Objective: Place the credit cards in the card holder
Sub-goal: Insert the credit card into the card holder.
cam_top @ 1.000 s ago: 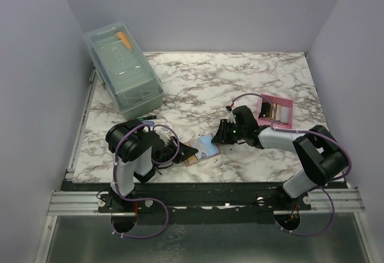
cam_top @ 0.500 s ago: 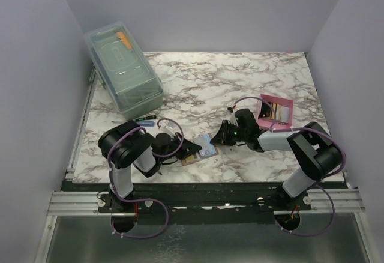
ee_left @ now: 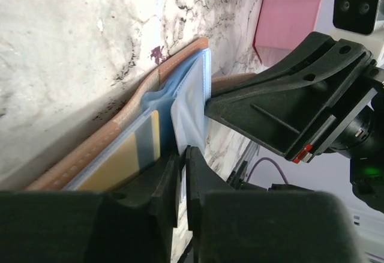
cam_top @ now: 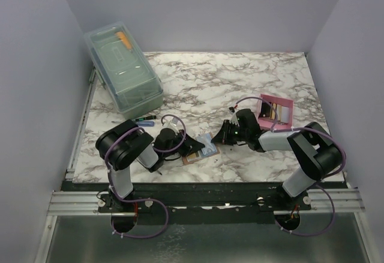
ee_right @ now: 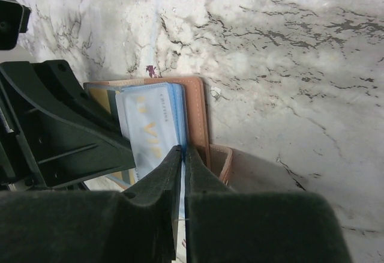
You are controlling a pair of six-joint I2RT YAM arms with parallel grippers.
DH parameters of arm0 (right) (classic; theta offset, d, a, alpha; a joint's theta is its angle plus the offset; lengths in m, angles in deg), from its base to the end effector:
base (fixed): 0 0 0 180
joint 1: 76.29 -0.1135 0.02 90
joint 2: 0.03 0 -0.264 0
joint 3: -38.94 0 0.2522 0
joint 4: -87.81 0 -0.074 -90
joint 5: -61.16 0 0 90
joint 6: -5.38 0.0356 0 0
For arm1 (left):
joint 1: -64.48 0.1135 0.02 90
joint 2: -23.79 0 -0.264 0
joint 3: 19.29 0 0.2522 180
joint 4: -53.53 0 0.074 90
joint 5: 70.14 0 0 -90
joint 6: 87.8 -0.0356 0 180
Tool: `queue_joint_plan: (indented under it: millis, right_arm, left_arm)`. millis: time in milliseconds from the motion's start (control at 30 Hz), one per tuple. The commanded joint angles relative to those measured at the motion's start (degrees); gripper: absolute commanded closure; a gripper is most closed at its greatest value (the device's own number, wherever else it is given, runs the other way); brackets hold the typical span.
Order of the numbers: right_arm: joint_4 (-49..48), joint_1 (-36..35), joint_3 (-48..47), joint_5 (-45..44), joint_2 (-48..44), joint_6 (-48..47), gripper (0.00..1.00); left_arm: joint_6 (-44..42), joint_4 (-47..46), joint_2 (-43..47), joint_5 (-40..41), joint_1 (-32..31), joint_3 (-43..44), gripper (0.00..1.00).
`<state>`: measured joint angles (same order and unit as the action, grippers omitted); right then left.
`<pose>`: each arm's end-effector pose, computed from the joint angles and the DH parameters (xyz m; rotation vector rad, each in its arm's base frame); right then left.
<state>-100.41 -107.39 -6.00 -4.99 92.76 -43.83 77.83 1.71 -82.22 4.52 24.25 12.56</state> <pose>0.2359 0.1591 0.1222 -0.0354 2.4511 1.0904 0.1938 -0.1763 0.0835 -0.5021 2.2567 -1.4723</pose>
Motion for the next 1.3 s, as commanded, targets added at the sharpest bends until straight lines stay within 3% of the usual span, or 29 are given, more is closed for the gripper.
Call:
queue_joint_plan:
  millis: [0, 133, 233, 600, 800, 933, 1267]
  right_arm:
    - [4.09, -1.82, 1.4, 2.65, -0.14, 0.43, 0.92]
    - [6.26, -1.81, 1.18, 1.24, -1.16, -0.54, 0.92]
    - [7.33, -1.9, 0.8, 0.87, -1.74, -1.43, 0.92]
    - [10.13, -1.91, -0.42, -0.24, -3.24, -3.18, 0.92]
    - [10.94, -1.82, -0.61, -0.06, -4.05, -3.33, 0.88]
    - [12.19, -1.86, -0.98, 0.19, -5.7, -3.2, 0.81]
    - [11.14, -1.86, 0.01, 2.79, -9.66, -0.22, 0.75]
  left_arm:
    - [-5.82, 17.58, 3.55, 4.59, -1.34, 2.14, 0.77]
    - [-8.52, 26.44, 9.14, 4.64, -1.33, 2.74, 0.55]
    - [-9.59, 31.23, 11.6, 4.13, -1.26, 3.29, 0.47]
    - [-14.63, 50.96, 21.19, 9.51, -1.22, 6.8, 0.41]
    - [-18.7, 56.21, 25.94, 9.93, -1.24, 8.34, 0.38]
    - [-20.82, 57.47, 25.99, 10.03, -1.31, 9.89, 0.43]
    - [-21.99, 51.05, 16.51, 6.06, -1.38, 12.68, 0.75]
